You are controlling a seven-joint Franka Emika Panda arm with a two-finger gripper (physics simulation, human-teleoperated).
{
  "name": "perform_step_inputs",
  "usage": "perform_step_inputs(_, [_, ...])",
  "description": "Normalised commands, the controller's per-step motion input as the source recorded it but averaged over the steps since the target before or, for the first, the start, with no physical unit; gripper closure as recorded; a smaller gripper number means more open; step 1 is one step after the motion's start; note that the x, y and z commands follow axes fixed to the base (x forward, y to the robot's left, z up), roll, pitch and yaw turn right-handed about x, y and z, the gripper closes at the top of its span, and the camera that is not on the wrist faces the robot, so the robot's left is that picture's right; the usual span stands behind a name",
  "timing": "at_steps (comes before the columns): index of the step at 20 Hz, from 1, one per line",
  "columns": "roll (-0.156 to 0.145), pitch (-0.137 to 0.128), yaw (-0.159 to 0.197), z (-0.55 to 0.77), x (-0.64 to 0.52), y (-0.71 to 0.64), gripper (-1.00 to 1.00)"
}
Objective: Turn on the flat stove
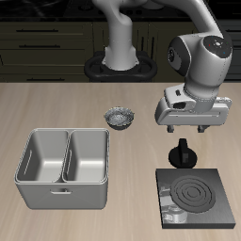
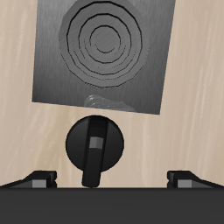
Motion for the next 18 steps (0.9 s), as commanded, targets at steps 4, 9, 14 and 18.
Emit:
perform_step_inputs(4, [-0.008,-0.078,0.017,-0.08,-0.07,-0.09,-1.0])
perform_step_inputs(9, [-0.003,-0.09,0.015,0.0,0.02,-0.07,-1.0])
perform_step_inputs(14, [-0.023,0.007,-0.024,-0.19,-0.04,-0.12,-1.0])
perform_step_inputs(18, [-0.005,-0.004,-0.022,-0.07,0.01,-0.07,-1.0])
